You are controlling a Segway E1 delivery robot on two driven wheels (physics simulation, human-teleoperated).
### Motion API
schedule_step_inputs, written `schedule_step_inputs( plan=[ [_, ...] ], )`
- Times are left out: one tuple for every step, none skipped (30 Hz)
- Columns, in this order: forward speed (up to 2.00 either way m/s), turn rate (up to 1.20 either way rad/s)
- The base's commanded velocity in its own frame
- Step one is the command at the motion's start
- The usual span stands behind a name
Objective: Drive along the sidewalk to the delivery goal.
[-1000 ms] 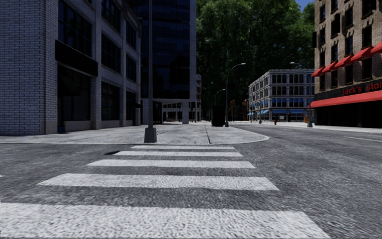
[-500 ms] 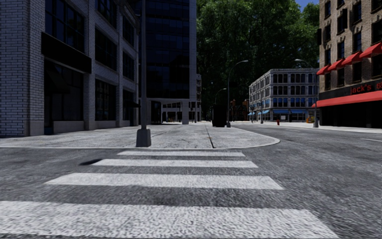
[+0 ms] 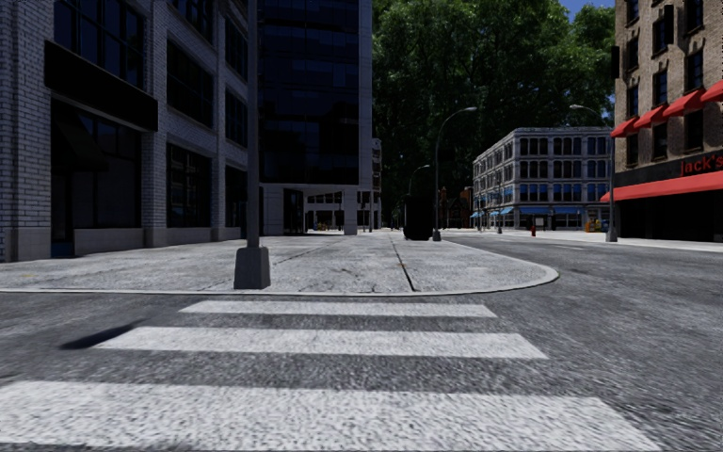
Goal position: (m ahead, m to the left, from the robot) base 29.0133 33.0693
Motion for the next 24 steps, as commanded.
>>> schedule_step_inputs(
  plan=[
    [2.0, 0.15],
    [2.0, 0.16],
    [2.0, 0.17],
    [2.0, 0.17],
    [2.0, 0.19],
    [2.0, 0.21],
    [2.0, 0.21],
    [2.0, 0.21],
    [2.0, 0.21],
    [2.0, 0.21],
    [2.0, 0.21],
    [2.0, 0.21],
    [2.0, 0.22],
    [2.0, 0.22],
    [2.0, 0.23],
    [2.0, 0.24],
    [2.0, 0.24],
    [2.0, 0.24],
    [2.0, 0.24],
    [2.0, 0.24],
    [2.0, 0.24],
    [2.0, 0.24],
    [2.0, 0.24],
    [2.0, 0.24]
  ],
)
